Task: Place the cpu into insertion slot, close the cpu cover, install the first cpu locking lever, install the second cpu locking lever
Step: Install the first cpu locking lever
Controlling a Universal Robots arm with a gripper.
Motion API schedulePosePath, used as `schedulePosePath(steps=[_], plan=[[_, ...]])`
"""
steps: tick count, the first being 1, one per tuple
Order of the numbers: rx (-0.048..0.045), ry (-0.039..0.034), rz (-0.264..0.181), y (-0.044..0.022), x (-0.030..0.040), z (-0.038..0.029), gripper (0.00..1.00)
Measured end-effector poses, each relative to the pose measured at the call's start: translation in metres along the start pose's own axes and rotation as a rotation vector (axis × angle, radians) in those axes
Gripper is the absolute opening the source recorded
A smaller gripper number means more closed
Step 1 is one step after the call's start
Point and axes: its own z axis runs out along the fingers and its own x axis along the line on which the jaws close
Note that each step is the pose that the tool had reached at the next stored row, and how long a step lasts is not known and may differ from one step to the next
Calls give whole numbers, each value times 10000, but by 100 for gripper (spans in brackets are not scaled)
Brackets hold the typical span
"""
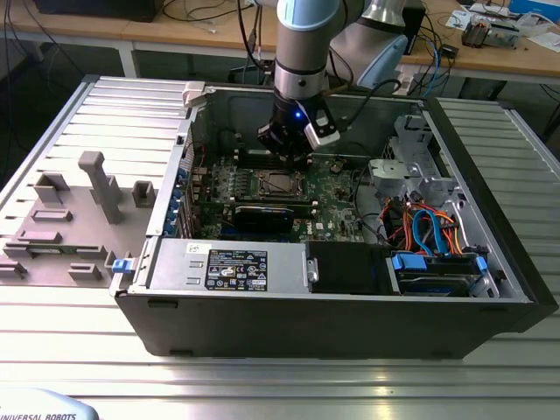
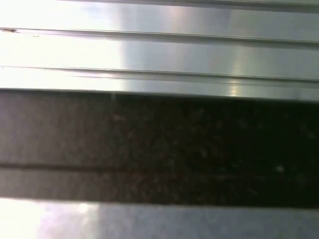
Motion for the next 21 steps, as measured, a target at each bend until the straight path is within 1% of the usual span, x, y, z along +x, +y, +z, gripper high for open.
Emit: schedulePosePath(steps=[5, 6, 7, 12, 15, 18, 21], plan=[[40, 4, 0, -3, 1, 17, 11], [29, -6, -1, 0, -1, 27, 11], [37, -3, 0, -1, 0, 31, 11], [36, 1, 1, -2, 1, 32, 11], [34, -3, 1, -1, 0, 18, 11], [36, 1, 0, 1, 0, -25, 11], [38, 2, -2, -8, 0, -30, 11]])
